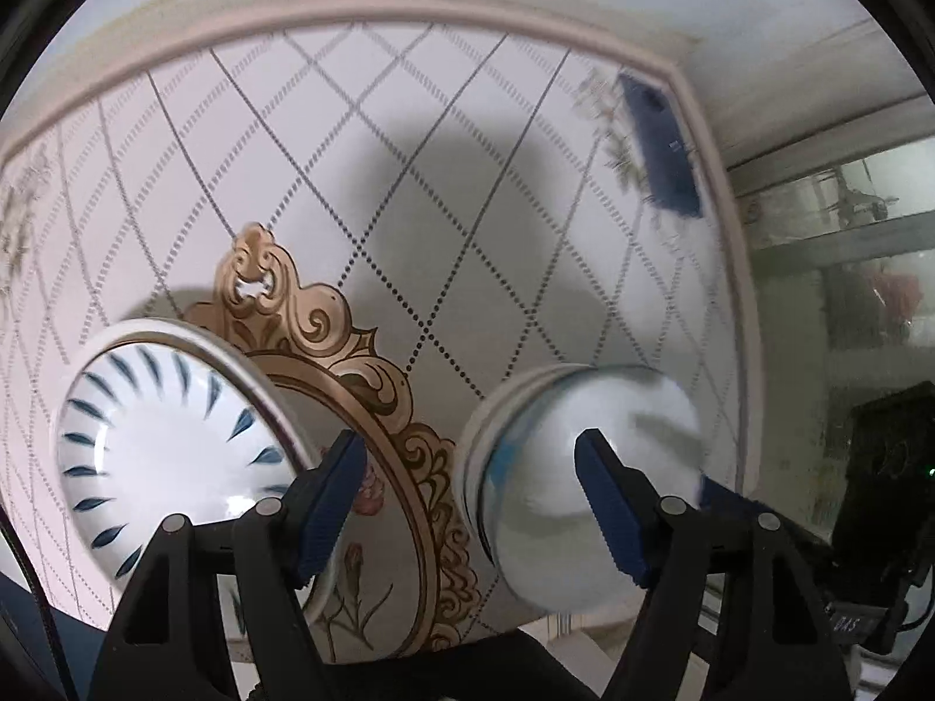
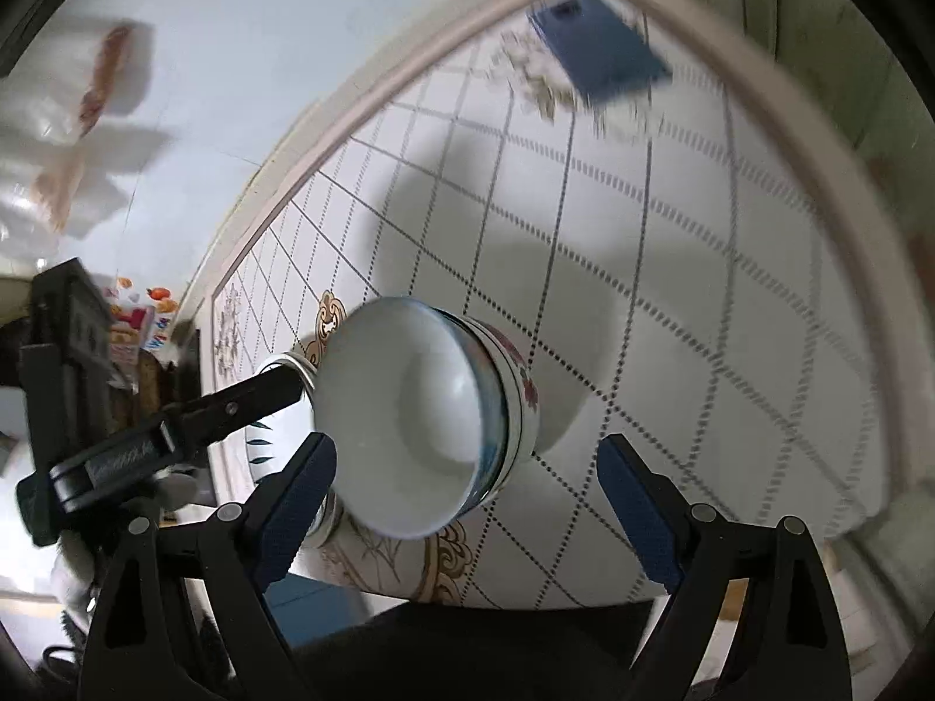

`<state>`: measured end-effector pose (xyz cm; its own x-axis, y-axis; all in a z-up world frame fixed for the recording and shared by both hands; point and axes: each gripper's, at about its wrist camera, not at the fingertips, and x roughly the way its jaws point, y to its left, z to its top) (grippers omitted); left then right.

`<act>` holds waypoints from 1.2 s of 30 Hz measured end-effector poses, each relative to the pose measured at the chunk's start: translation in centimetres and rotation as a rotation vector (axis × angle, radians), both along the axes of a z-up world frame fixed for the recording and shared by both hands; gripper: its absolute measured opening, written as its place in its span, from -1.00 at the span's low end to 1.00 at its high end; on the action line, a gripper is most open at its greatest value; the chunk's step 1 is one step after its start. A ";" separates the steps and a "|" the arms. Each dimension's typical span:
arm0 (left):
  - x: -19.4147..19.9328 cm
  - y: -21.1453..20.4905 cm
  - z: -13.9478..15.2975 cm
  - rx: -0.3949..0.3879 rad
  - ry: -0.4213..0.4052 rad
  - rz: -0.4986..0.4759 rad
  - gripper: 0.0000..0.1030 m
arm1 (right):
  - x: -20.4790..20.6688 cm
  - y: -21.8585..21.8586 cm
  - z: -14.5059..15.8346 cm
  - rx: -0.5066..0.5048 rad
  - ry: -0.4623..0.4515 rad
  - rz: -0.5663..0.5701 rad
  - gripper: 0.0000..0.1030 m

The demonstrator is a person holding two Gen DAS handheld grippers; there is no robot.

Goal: Organize plates and bowls
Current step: 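Carry the nested bowls with both grippers over the plate stack, then lower the nested bowls onto the plate stack and open both grippers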

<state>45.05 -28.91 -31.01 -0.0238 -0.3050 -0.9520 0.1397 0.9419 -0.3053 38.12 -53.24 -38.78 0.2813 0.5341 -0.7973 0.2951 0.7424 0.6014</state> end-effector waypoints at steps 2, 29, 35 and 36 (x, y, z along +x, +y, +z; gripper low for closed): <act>0.4 -0.3 -1.4 -0.006 0.029 -0.003 0.39 | 0.3 -0.1 -1.7 0.045 0.013 -0.009 0.81; 0.0 -1.8 -3.3 -0.064 0.014 -0.030 -0.05 | 3.8 3.2 -7.7 0.181 0.023 0.012 0.19; 0.4 1.0 -1.0 -0.088 -0.002 0.041 -0.05 | 4.9 4.8 -5.0 0.187 -0.001 0.052 0.19; 0.4 1.5 -0.6 -0.094 -0.007 0.055 -0.05 | 5.3 5.3 -4.3 0.178 -0.008 0.071 0.19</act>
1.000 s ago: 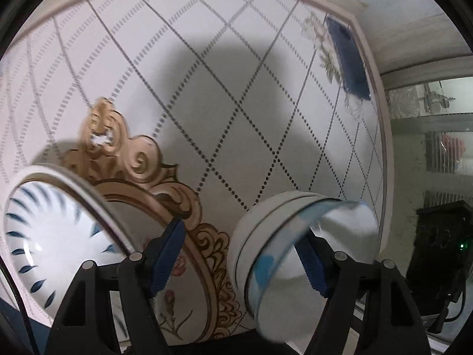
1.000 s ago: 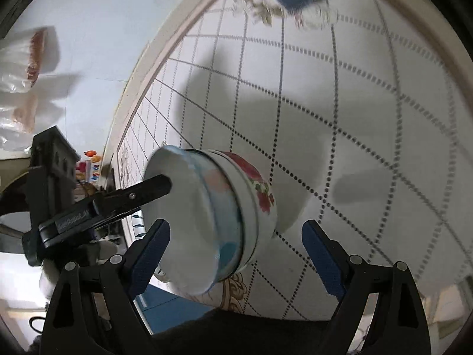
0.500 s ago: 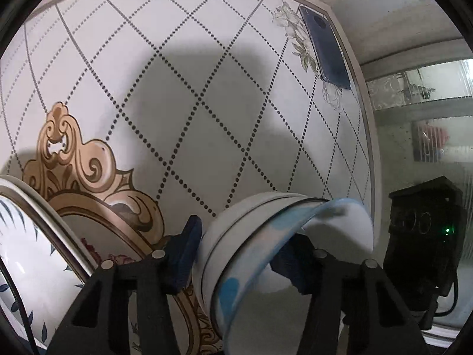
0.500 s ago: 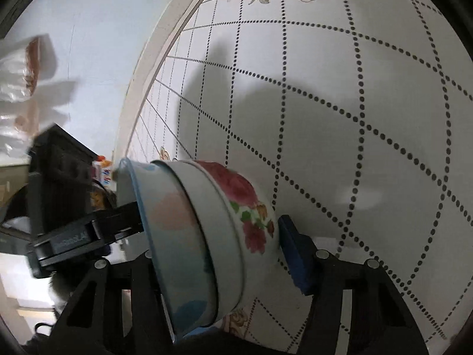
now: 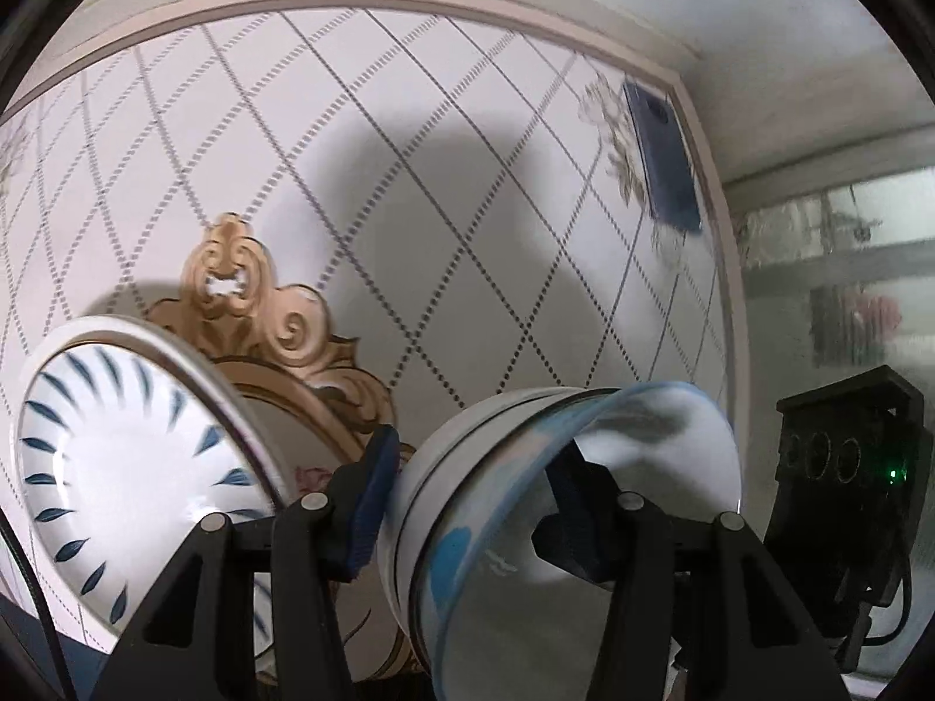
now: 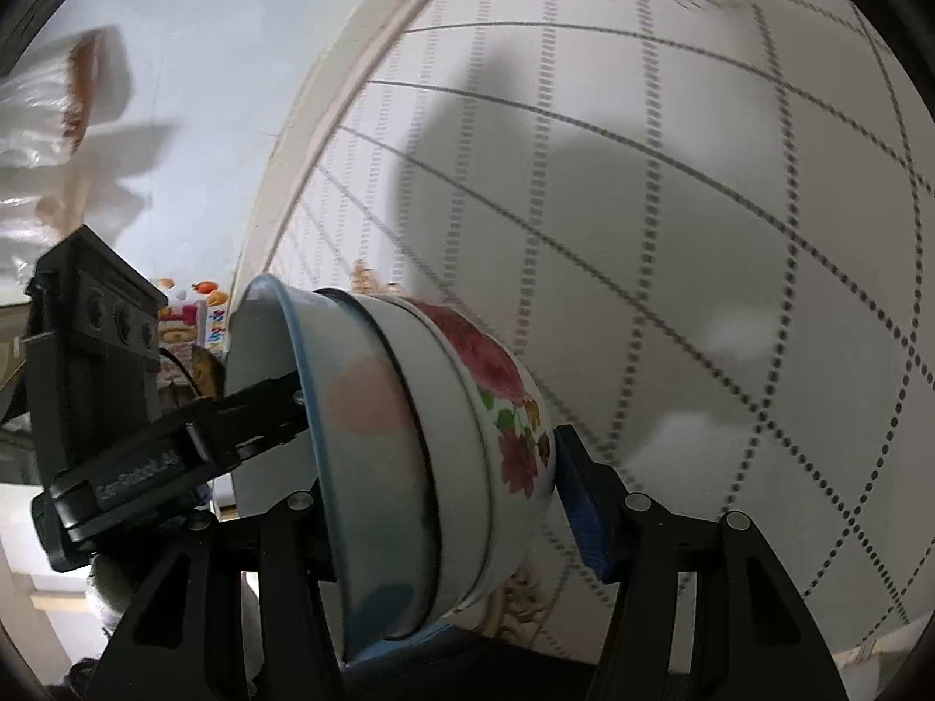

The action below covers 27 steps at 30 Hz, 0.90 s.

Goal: Organize plates and bowls
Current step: 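Lower the nested bowls onto the plate stack and open both grippers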

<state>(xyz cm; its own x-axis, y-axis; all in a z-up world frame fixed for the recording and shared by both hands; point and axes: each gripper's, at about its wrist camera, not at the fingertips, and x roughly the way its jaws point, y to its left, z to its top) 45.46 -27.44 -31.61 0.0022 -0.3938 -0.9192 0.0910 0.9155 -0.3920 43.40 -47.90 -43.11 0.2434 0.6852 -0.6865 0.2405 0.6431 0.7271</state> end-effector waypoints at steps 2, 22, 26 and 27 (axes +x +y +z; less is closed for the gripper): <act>0.1 1.1 0.9 -0.001 -0.018 0.033 -0.05 | 0.5 1.0 1.3 -0.018 -0.018 0.035 0.19; -2.0 17.3 0.6 0.061 -0.030 0.393 -0.05 | 4.2 17.2 2.5 -0.013 -0.051 0.424 0.19; -2.6 18.9 -0.6 0.065 -0.015 0.425 -0.05 | 4.4 19.5 1.2 -0.047 -0.031 0.473 0.19; -2.6 19.0 -0.9 0.066 -0.011 0.428 -0.05 | 4.6 19.8 1.0 -0.054 -0.027 0.482 0.19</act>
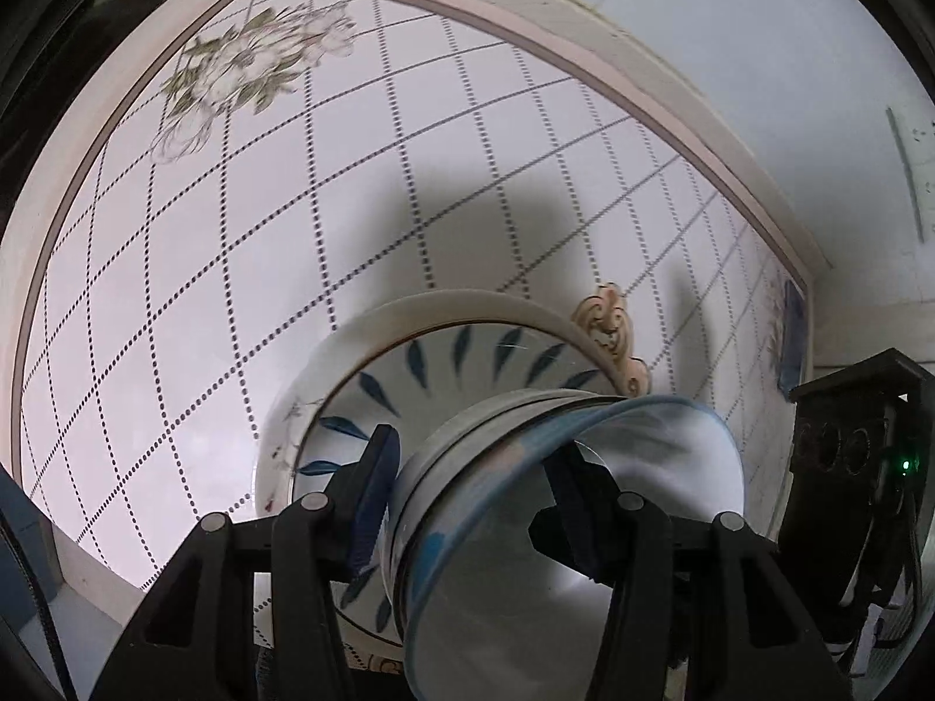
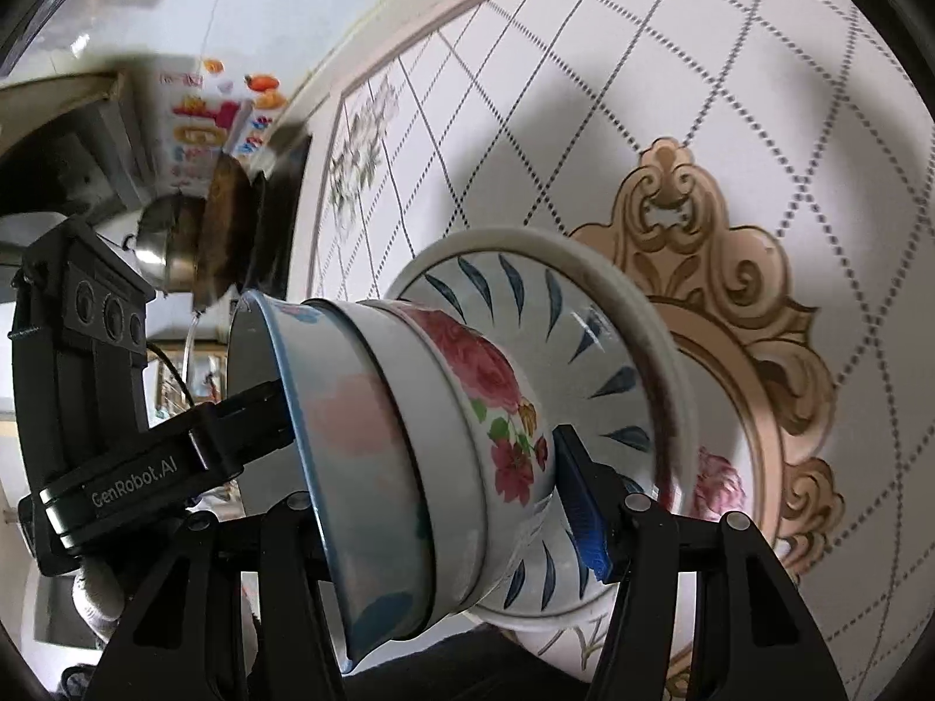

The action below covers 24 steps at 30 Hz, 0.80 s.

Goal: Organize plates and bowls
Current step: 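Lower the nested bowls onto the plate stack and open both grippers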

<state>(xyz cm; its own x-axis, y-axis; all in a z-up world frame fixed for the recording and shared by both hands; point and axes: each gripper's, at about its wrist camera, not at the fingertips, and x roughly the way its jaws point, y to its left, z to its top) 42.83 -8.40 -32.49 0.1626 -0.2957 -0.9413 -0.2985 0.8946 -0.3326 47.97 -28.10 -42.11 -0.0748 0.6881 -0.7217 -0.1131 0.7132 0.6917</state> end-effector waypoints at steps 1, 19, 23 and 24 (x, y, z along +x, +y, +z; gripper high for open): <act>0.0 0.1 -0.1 0.001 0.001 0.001 -0.05 | 0.0 0.2 -0.2 -0.004 0.001 0.003 0.19; 0.8 -0.4 0.7 0.112 -0.010 -0.085 -0.04 | 0.0 1.5 -0.2 -0.109 -0.004 -0.028 0.21; 0.4 -0.4 2.0 0.157 -0.030 -0.101 0.06 | -0.2 1.0 1.5 -0.194 -0.070 -0.025 0.58; 0.2 -0.5 2.5 0.171 -0.040 -0.109 0.20 | -0.4 0.9 2.3 -0.224 -0.096 -0.024 0.65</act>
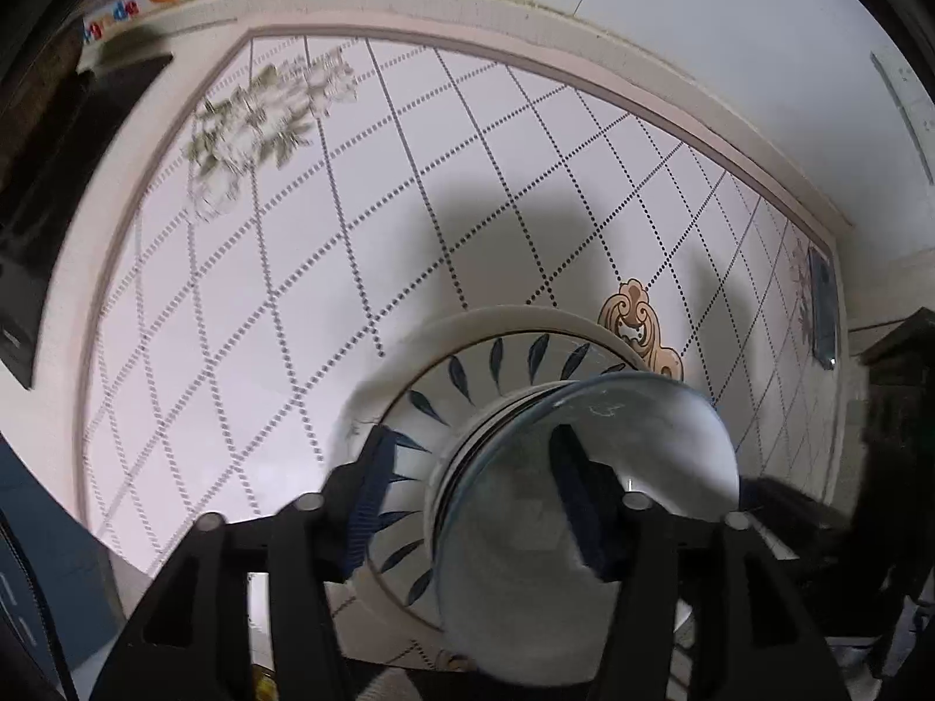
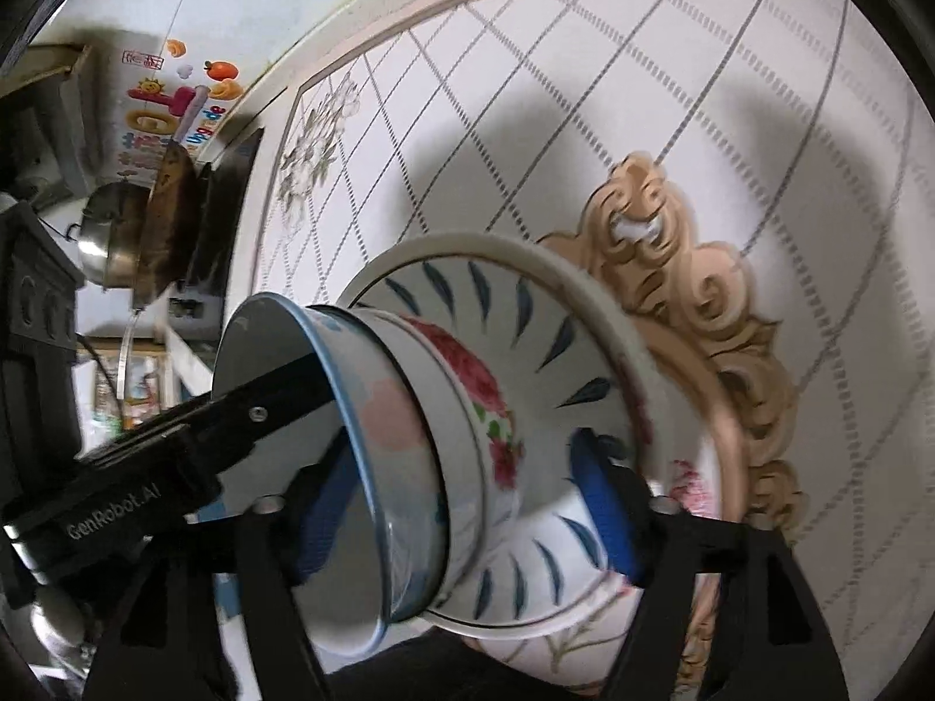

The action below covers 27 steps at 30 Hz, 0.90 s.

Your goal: Organize plates and bowls

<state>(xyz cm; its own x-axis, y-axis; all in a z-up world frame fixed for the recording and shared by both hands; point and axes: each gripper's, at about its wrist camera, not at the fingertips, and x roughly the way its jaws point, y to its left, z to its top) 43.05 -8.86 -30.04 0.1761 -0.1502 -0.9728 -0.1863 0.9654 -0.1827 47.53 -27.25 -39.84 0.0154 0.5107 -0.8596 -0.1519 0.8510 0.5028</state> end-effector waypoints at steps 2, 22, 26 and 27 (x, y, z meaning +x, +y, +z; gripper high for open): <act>-0.4 -0.1 0.7 0.030 -0.020 -0.019 0.42 | -0.3 -0.5 1.0 -0.036 -0.029 -0.004 0.76; -12.0 1.6 10.2 0.132 -0.206 -0.203 0.73 | -14.3 -1.4 14.3 -0.275 -0.278 -0.192 0.84; -14.8 2.3 11.8 0.136 -0.237 -0.234 0.73 | -18.7 -0.7 16.8 -0.290 -0.311 -0.235 0.84; -15.4 2.4 12.2 0.135 -0.244 -0.239 0.73 | -19.9 -0.6 17.5 -0.293 -0.322 -0.248 0.84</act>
<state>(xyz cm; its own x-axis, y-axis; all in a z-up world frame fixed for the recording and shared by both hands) 27.61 -6.45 -17.80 0.3806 -0.0882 -0.9205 0.0804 0.9948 -0.0621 27.60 -27.80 -22.36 0.3939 0.1956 -0.8981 -0.0356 0.9796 0.1977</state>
